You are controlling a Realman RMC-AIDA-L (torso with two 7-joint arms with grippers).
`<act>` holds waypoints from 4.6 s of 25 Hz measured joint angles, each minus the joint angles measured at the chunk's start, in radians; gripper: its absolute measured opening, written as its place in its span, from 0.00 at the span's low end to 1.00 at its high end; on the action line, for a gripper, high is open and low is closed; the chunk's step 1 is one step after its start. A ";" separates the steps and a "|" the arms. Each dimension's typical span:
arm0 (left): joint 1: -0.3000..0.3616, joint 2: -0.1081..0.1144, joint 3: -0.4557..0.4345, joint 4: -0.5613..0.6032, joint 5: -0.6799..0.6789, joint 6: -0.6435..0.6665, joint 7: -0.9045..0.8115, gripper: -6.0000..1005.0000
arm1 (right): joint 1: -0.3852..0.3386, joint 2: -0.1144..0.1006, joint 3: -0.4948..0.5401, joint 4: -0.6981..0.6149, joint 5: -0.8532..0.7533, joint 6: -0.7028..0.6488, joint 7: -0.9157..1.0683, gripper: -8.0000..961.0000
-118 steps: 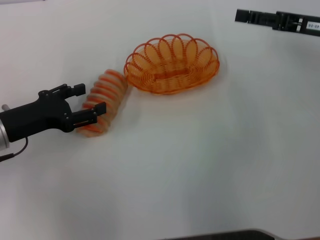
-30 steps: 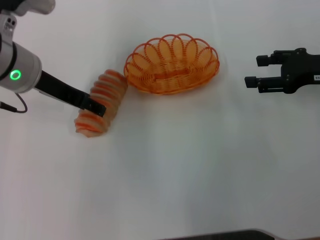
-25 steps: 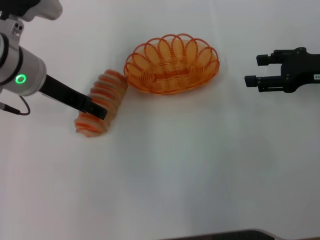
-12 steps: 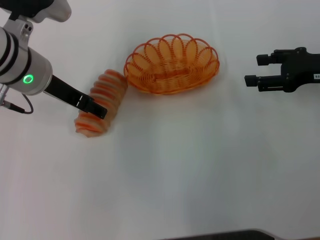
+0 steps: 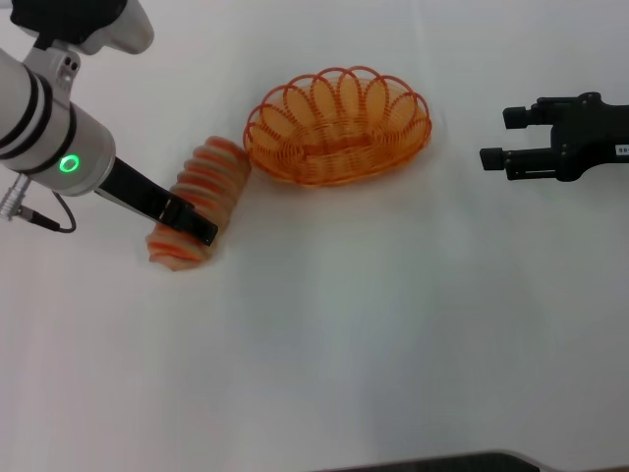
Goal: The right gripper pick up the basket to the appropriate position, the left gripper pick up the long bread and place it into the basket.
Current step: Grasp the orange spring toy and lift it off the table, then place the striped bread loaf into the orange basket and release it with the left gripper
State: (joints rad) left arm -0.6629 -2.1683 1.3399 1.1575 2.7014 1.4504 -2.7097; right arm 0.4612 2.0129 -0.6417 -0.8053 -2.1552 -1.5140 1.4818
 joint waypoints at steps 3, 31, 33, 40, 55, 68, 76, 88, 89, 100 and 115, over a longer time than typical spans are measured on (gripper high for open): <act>-0.004 0.000 0.009 -0.013 0.000 -0.008 -0.001 0.84 | 0.001 0.000 -0.001 0.000 0.000 0.002 0.000 0.80; 0.000 0.004 0.041 -0.012 0.071 -0.053 -0.035 0.60 | 0.013 0.001 0.002 0.000 0.000 0.003 0.009 0.80; 0.000 0.005 0.018 -0.011 0.072 -0.062 -0.036 0.59 | 0.013 0.001 0.004 0.000 0.000 0.003 0.009 0.80; -0.015 0.010 -0.060 -0.004 0.074 -0.072 -0.028 0.55 | 0.013 0.000 0.004 0.000 0.000 -0.006 0.011 0.80; -0.093 0.008 -0.184 0.041 0.037 -0.075 0.242 0.42 | 0.012 -0.007 -0.003 0.000 -0.003 -0.034 0.011 0.80; -0.195 0.007 -0.170 0.044 -0.132 0.005 0.545 0.35 | 0.013 -0.017 -0.003 -0.019 -0.033 -0.092 0.006 0.80; -0.251 0.005 -0.122 -0.047 -0.178 0.001 0.676 0.27 | 0.013 -0.007 -0.005 -0.036 -0.065 -0.101 0.003 0.80; -0.247 -0.001 -0.052 -0.109 -0.185 -0.110 0.689 0.22 | 0.022 -0.006 -0.007 -0.037 -0.066 -0.104 0.002 0.80; -0.246 -0.002 -0.044 -0.110 -0.188 -0.112 0.689 0.22 | 0.022 -0.006 -0.007 -0.037 -0.066 -0.103 0.002 0.80; -0.212 -0.004 -0.003 -0.112 -0.225 -0.205 0.684 0.21 | 0.026 -0.002 -0.007 -0.037 -0.066 -0.090 0.007 0.80; -0.197 -0.001 -0.001 -0.122 -0.254 -0.197 0.677 0.73 | 0.039 -0.002 -0.003 -0.037 -0.065 -0.092 0.011 0.80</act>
State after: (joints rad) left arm -0.8599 -2.1692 1.3392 1.0354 2.4475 1.2534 -2.0322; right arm 0.5006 2.0110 -0.6450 -0.8421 -2.2207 -1.6063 1.4926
